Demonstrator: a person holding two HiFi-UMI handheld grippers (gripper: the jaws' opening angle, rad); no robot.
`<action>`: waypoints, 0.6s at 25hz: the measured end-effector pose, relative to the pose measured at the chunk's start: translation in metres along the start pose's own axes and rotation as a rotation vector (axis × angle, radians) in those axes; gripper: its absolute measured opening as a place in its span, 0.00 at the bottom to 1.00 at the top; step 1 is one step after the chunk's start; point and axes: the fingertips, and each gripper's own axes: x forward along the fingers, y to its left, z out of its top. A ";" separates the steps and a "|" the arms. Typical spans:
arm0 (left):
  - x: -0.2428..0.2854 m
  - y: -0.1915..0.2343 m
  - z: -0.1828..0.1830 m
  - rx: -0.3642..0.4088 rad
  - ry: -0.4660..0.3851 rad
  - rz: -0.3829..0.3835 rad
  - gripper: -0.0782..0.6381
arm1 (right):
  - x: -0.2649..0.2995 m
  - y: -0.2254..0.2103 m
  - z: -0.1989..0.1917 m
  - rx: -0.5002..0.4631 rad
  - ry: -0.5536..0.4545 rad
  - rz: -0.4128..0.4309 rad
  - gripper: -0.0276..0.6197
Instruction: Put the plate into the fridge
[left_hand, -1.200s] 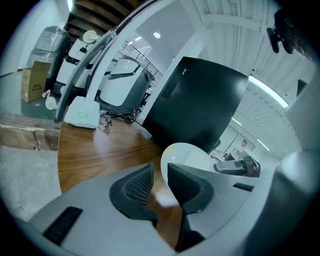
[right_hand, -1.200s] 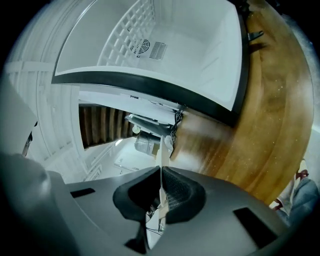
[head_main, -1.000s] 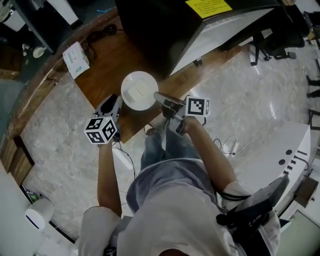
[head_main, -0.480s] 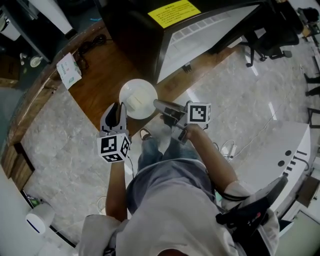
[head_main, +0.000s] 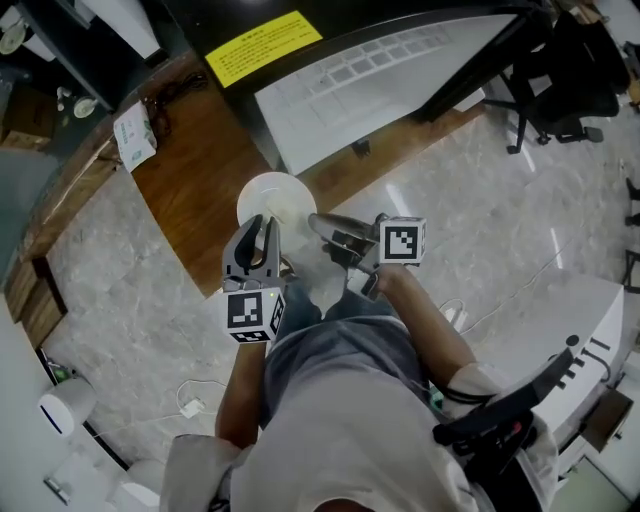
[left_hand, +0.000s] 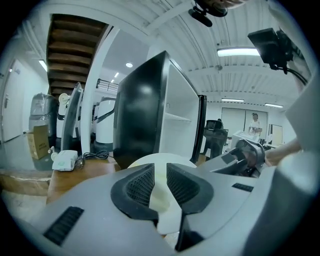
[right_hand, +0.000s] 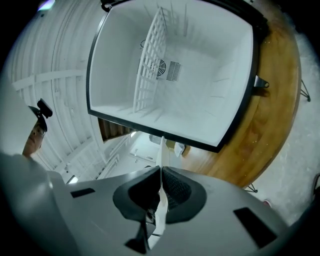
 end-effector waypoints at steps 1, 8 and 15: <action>0.008 -0.014 -0.001 0.003 0.002 0.012 0.23 | -0.014 -0.007 0.005 0.004 0.018 -0.009 0.08; 0.061 -0.110 0.000 -0.003 -0.030 0.067 0.23 | -0.103 -0.035 0.044 0.009 0.088 -0.003 0.08; 0.107 -0.195 0.025 -0.002 -0.076 0.035 0.23 | -0.178 -0.036 0.095 -0.034 0.079 -0.007 0.08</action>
